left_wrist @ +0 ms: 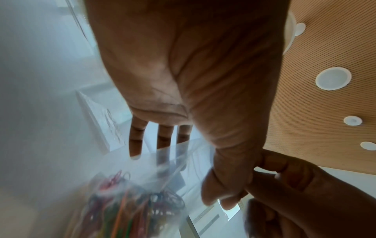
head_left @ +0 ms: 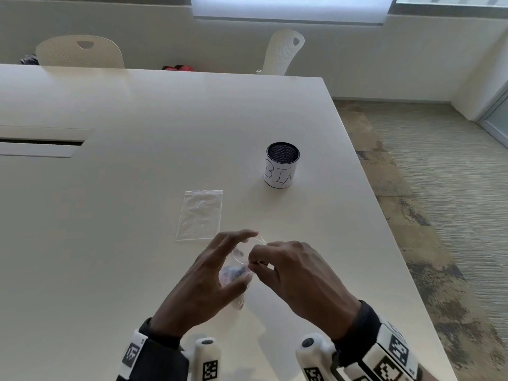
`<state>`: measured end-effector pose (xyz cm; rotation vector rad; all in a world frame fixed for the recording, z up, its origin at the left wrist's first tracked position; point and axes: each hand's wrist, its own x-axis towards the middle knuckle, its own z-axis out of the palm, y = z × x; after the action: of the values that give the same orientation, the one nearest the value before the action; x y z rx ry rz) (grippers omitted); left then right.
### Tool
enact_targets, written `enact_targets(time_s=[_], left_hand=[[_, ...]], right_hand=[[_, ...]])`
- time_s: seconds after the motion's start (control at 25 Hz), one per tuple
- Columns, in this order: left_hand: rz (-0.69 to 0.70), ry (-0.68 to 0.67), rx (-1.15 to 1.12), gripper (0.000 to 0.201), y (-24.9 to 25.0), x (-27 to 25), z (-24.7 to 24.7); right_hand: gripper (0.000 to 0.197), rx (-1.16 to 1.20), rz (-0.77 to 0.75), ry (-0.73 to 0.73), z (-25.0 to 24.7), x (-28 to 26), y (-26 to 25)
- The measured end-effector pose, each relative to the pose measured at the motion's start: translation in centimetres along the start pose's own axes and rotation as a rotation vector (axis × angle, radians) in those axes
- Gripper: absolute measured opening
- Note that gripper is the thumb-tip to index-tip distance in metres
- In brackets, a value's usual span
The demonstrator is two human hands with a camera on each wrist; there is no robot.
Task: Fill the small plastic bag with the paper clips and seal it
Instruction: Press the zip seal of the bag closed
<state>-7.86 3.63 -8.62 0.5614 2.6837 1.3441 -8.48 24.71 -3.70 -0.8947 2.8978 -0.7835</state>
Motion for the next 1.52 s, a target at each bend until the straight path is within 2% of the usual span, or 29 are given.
enact_targets(time_s=[0.12, 0.24, 0.36, 0.56, 0.76, 0.92, 1.0, 1.04, 1.2, 1.24, 1.36, 1.44, 1.52], left_hand=[[0.059, -0.068, 0.081, 0.051, -0.6, 0.4, -1.5], [0.057, -0.112, 0.147, 0.045, -1.1, 0.5, -3.1], [0.091, -0.063, 0.202, 0.037, -1.4, 0.7, -4.4], [0.252, 0.092, 0.299, 0.024, 0.7, 0.5, -4.8], [0.222, 0.197, 0.149, 0.024, 2.4, 0.7, -3.1], [0.094, 0.28, -0.205, 0.026, 2.4, 1.0, -2.3], [0.074, 0.294, -0.232, 0.026, 2.1, 1.2, -2.0], [0.081, 0.293, -0.227, 0.023, 2.0, 1.3, -1.8], [0.108, 0.253, -0.296, 0.016, 2.6, 1.5, -0.4], [0.109, 0.261, -0.326, 0.018, 2.7, 1.5, -0.1], [0.071, 0.261, -0.4, 0.036, 2.2, 1.3, -0.5], [0.029, 0.097, -0.34, 0.052, 1.5, 1.0, -1.0], [-0.007, -0.048, -0.246, 0.051, 1.1, 0.6, -0.8]], right_hand=[[0.014, -0.003, -0.04, -0.038, -0.4, 0.0, 0.1], [0.01, -0.028, -0.052, -0.037, -1.0, -0.2, 0.3], [0.008, -0.05, -0.05, -0.013, -1.9, -0.4, 0.8], [0.003, -0.099, -0.02, 0.032, -3.6, -1.3, 1.7], [0.009, 0.069, 0.039, 0.077, -3.5, -1.6, 2.0], [0.008, 0.323, 0.11, 0.12, -3.7, -1.5, 2.5], [0.01, 0.359, 0.107, 0.121, -3.7, -1.5, 2.5], [0.013, 0.346, 0.101, 0.116, -3.8, -1.6, 2.6], [0.054, 0.21, 0.05, 0.011, -3.3, -1.3, 2.2], [0.052, 0.167, 0.023, -0.003, -2.9, -1.1, 1.9], [0.014, 0.136, -0.062, 0.07, -1.8, -0.3, 1.6], [0.004, 0.191, -0.054, 0.103, -1.7, 0.0, 1.7], [0.003, 0.261, -0.037, 0.104, -2.1, 0.1, 1.7]])
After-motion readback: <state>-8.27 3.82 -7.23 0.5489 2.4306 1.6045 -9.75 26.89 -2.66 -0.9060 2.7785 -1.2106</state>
